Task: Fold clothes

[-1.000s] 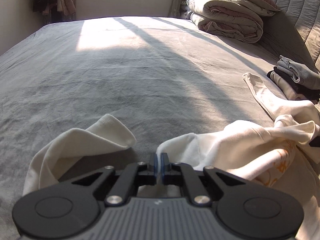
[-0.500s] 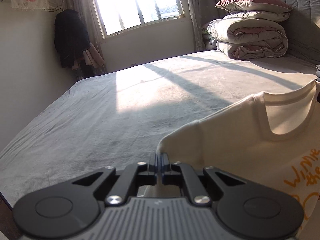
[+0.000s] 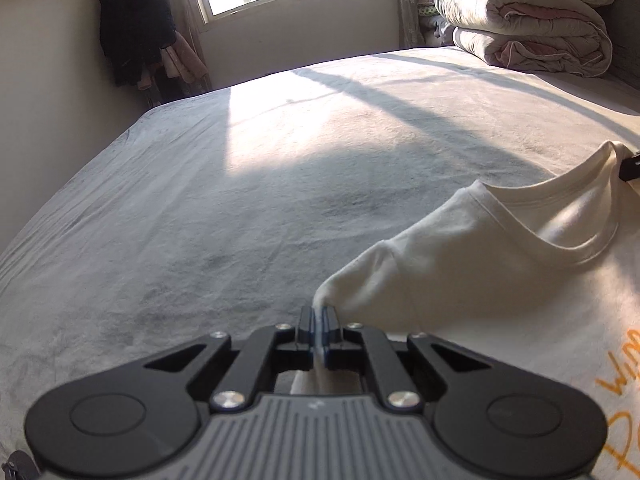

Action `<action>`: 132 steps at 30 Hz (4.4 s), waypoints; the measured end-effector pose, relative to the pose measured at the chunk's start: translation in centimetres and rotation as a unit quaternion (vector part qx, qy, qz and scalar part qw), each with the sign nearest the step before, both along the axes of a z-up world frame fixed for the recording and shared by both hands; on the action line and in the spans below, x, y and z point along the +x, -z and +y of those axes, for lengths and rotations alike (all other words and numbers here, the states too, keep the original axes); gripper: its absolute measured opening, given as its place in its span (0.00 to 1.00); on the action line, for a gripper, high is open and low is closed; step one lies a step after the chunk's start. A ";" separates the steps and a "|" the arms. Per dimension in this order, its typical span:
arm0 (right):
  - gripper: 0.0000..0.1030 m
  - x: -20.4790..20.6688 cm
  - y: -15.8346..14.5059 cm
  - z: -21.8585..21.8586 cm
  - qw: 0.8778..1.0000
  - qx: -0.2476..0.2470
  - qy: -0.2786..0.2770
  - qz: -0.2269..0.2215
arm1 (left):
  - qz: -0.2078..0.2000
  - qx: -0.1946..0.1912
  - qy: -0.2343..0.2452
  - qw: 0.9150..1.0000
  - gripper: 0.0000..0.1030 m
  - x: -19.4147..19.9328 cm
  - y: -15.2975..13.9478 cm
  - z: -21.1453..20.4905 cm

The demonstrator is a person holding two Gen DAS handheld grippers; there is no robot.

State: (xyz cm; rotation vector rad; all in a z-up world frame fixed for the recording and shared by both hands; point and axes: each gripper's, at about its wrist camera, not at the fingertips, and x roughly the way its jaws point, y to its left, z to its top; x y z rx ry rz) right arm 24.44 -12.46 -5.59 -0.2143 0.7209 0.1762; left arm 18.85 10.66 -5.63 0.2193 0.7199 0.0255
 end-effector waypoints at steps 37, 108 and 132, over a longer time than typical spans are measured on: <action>0.11 0.6 3.7 -2.6 0.996 0.087 0.002 -0.003 | -0.014 -0.104 0.060 0.993 0.08 4.9 1.5 -5.1; 0.47 -10.0 -3.9 -0.6 0.998 0.066 -0.012 0.014 | 0.104 -0.340 -0.033 0.934 0.48 -10.3 -0.5 -4.5; 0.48 -9.3 4.5 -15.0 0.849 0.468 0.210 0.127 | 0.105 -0.318 -0.021 0.942 0.49 -10.3 -0.2 -5.7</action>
